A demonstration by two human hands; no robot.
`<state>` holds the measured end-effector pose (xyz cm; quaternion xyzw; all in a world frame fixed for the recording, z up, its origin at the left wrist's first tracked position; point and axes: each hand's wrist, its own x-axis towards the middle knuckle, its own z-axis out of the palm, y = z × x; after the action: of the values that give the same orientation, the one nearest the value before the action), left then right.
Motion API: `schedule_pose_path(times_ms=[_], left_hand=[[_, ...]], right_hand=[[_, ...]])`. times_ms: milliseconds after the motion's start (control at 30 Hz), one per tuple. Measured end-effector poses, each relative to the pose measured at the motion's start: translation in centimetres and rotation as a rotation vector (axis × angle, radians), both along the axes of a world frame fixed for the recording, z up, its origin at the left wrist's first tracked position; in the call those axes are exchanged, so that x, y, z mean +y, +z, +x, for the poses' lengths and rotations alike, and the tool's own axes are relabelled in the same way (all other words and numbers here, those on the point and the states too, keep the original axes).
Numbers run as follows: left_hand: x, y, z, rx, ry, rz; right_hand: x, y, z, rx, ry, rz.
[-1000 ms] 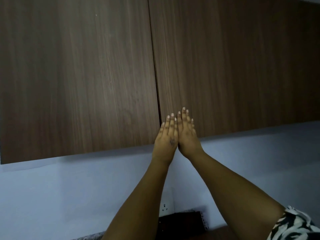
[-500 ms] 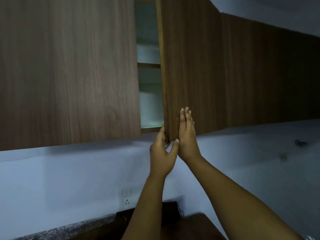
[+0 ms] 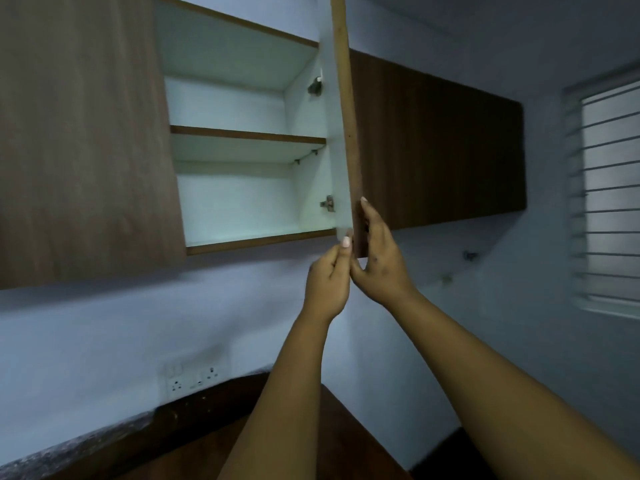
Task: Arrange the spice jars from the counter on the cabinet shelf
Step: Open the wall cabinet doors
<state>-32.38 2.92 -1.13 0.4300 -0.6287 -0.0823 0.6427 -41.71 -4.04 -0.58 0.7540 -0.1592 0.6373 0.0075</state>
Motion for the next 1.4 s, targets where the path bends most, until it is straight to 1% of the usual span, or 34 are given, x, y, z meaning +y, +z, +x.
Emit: schedule_pose_path(times_ms=[133, 267, 333, 400, 467, 567, 633, 733, 833, 933, 1033, 1100, 1133, 1200, 1300, 1400], left_hand=[[-2.8, 0.5, -4.1, -0.065, -0.072, 0.089], [-6.5, 0.3, -7.1, -0.098, -0.110, 0.073], [-8.2, 0.2, -8.7, -0.195, -0.106, 0.094], [-9.6, 0.3, -10.6, -0.353, -0.085, 0.128], [-10.8, 0.6, -12.5, -0.486, -0.085, 0.161], [-12.5, 1.2, -14.6, -0.607, -0.100, 0.201], [-13.6, 1.7, -15.4, -0.678, -0.085, 0.221], [-14.7, 1.9, -15.8, -0.682, -0.088, 0.213], [-14.8, 1.7, -15.5, -0.672, -0.119, 0.204], [-14.5, 1.6, -15.0, -0.703, -0.097, 0.169], [-13.6, 2.0, -13.3, -0.613, 0.008, 0.030], [-12.6, 2.2, -11.0, -0.559, 0.146, -0.085], [-12.1, 2.2, -9.9, -0.544, 0.209, -0.138], [-10.7, 2.0, -6.8, -0.550, 0.334, -0.215], [-8.1, 1.4, -1.3, -0.606, 0.541, -0.312], [-4.7, 0.6, 4.3, -0.681, 0.755, -0.301]], right_hand=[[-2.1, 0.2, -5.5, -0.005, -0.117, -0.048], [-3.7, 0.2, -10.1, 0.029, -0.325, 0.020], [-4.6, 0.1, -12.0, 0.064, -0.407, 0.063], [-5.5, -0.1, -13.6, 0.109, -0.465, 0.111], [-6.3, -0.2, -15.1, 0.148, -0.483, 0.188], [-7.4, 0.3, -17.0, 0.229, -0.457, 0.413], [-8.0, 1.0, -18.0, 0.276, -0.428, 0.517], [-8.5, 1.8, -19.1, 0.307, -0.405, 0.551], [-8.2, 2.1, -19.6, 0.390, -0.481, 0.548], [-7.7, 2.3, -18.9, 0.347, -0.524, 0.507], [-7.1, 2.4, -17.0, 0.213, -0.591, 0.411], [-6.6, 2.2, -15.0, 0.114, -0.672, 0.272], [-6.4, 2.2, -14.2, 0.067, -0.678, 0.232], [-5.7, 2.1, -11.5, 0.033, -0.593, 0.212], [-4.8, 1.8, -6.2, 0.056, -0.423, 0.179], [-3.6, 1.1, -0.7, 0.065, -0.313, 0.127]])
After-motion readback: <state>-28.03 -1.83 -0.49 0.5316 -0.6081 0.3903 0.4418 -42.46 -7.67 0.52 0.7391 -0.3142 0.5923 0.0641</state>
